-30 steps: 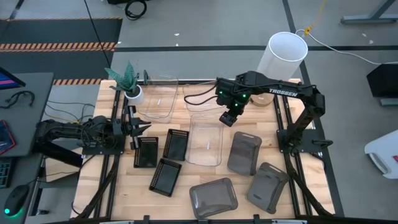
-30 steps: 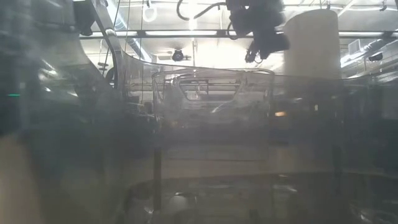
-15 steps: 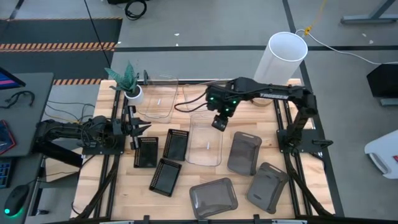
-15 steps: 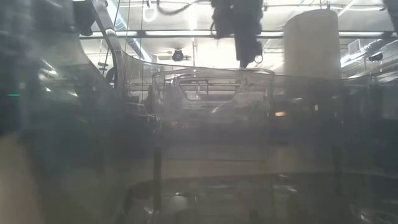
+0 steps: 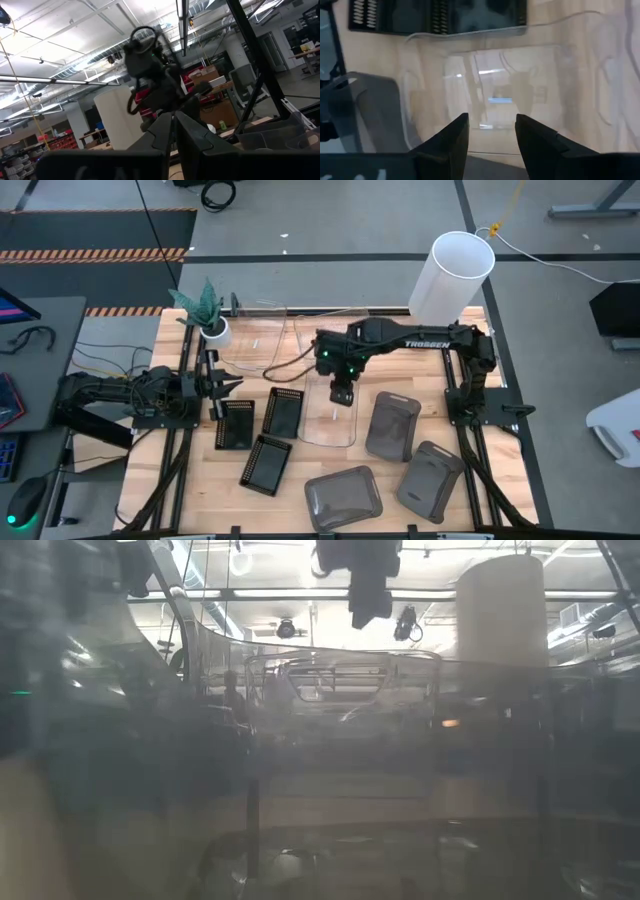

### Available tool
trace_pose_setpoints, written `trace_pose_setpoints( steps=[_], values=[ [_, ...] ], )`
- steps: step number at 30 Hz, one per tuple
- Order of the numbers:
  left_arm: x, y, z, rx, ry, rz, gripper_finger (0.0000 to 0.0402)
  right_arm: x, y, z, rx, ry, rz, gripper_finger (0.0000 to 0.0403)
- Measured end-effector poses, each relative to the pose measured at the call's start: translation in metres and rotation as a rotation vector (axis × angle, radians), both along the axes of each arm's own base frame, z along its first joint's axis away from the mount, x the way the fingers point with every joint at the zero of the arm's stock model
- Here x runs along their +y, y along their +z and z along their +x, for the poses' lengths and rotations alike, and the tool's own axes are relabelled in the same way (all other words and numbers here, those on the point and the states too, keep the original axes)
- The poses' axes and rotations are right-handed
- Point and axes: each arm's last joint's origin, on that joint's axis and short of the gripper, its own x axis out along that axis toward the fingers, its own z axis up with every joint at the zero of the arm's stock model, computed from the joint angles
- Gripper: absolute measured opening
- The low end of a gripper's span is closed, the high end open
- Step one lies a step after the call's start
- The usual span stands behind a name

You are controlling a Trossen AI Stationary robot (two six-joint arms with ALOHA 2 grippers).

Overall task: Stack baskets by color
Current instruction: Stack the bottom transparent bin on top of the top right transparent bin

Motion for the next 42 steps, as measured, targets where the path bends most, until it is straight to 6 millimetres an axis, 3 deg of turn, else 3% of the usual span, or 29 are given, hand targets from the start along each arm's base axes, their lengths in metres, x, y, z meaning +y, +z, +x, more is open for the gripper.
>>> trace_pose_setpoints(
  steps=[7,18,22,25,29,34,42],
  values=[
    [0.0,0.0,0.0,0.0,0.0,0.0,0.0033,0.042,0.002,0.004,-0.028,0.026,0.016,0.0186],
    [0.0,0.0,0.0,0.0,0.0,0.0,0.0036,0.079,0.003,0.003,-0.042,-0.053,0.009,0.0252],
    [0.0,0.0,0.0,0.001,0.0,0.0,0.0034,0.103,0.004,0.001,-0.078,-0.008,-0.01,0.0268],
    [0.0,0.0,0.0,0.001,0.001,0.0,0.0029,0.122,-0.008,0.008,-0.12,0.027,-0.093,0.027],
    [0.0,0.0,0.0,0.001,0.0,0.0,0.0026,0.137,-0.044,0.027,-0.106,0.094,-0.21,0.027],
    [0.0,0.0,0.0,0.001,0.001,0.0,0.0033,0.143,-0.076,0.04,-0.022,0.094,-0.159,0.027],
    [0.0,0.0,0.0,0.0,0.0,0.0,0.0031,0.147,-0.08,0.042,-0.016,0.079,-0.113,0.027]
  ],
)
